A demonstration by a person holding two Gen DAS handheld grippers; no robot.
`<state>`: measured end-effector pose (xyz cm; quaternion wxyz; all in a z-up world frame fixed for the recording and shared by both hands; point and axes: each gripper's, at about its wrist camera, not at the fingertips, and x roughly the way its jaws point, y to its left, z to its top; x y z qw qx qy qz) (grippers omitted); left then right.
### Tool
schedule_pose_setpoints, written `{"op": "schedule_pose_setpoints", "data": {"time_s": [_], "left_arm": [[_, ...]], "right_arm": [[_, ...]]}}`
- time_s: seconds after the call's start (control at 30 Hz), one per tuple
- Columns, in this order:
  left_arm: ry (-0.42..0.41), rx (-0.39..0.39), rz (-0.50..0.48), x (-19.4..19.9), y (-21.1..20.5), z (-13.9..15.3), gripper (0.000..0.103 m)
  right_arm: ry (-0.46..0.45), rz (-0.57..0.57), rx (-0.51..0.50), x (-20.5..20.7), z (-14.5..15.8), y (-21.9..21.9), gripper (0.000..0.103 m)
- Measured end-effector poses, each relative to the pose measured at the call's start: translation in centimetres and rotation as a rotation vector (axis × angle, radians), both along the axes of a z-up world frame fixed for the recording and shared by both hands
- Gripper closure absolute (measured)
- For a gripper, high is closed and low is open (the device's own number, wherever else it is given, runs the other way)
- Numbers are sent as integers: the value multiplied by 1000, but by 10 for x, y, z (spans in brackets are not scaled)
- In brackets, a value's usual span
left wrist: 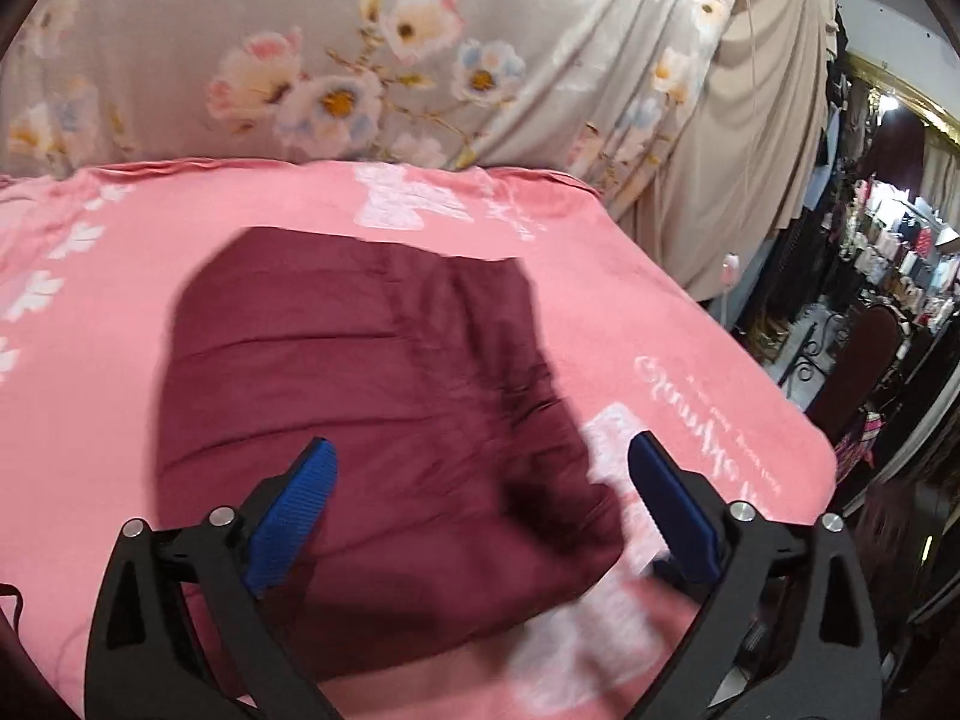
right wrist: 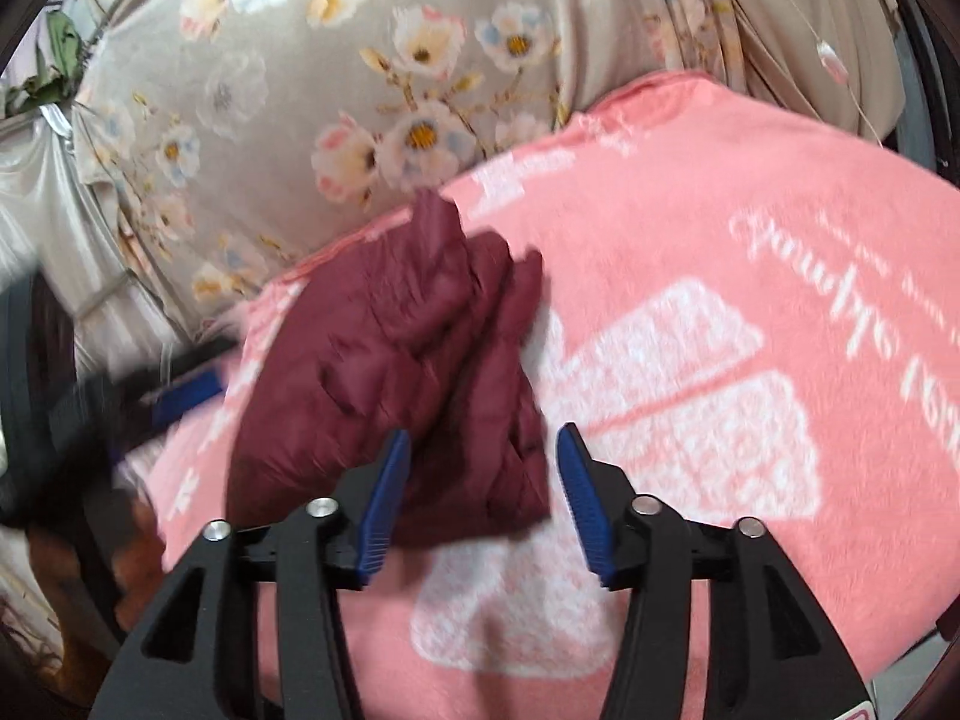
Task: Fold large clothes
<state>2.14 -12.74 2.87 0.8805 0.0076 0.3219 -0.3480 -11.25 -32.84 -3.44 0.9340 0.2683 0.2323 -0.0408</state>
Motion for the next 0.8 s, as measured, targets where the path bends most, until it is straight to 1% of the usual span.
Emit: {"op": "schedule_pose_setpoints", "data": {"time_s": [0.03,0.07,0.1,0.13,0.2,0.23,0.33,0.43,0.47,0.5,0.53,0.57,0.6,0.63,0.67,0.7,0.73,0.77,0.8], "left_arm": [[-6,26,15,-1,10,-2,6],[-10,63,34,-3,20,-5,6],[-14,131,66,-5,32,-14,6],[-18,177,86,-7,38,-21,6],[-21,258,128,-11,51,-37,6],[-13,286,141,-12,54,-44,6],[10,330,174,-10,66,-64,6],[19,362,205,-1,71,-80,6],[23,360,213,3,72,-83,6],[20,358,218,3,73,-87,7],[20,361,219,4,74,-89,9],[24,367,211,6,72,-90,18],[35,374,195,8,71,-93,28],[50,371,185,10,72,-94,32],[73,359,180,11,73,-94,43],[102,341,178,13,76,-93,55],[121,326,177,14,78,-91,62],[136,311,184,16,82,-88,70],[146,302,200,18,86,-86,73]], "right_arm": [[-17,3,3,3,6,0,39],[-26,7,7,6,8,-1,37],[-35,14,16,11,11,0,37],[-38,25,27,17,14,2,36],[-38,40,44,26,17,7,35],[-35,52,47,31,18,13,35],[-3,77,11,45,19,30,35],[33,59,-26,57,14,41,35],[39,51,-31,60,14,41,35],[43,46,-35,65,12,40,36],[51,34,-38,70,11,39,41],[59,28,-40,74,10,37,61],[69,39,-39,80,10,36,74],[77,43,-38,82,11,34,89],[56,40,-32,80,18,32,93],[-5,52,2,70,29,29,94],[-77,69,52,57,41,25,96],[-127,72,64,45,51,23,98],[-147,66,42,38,56,24,98]]}}
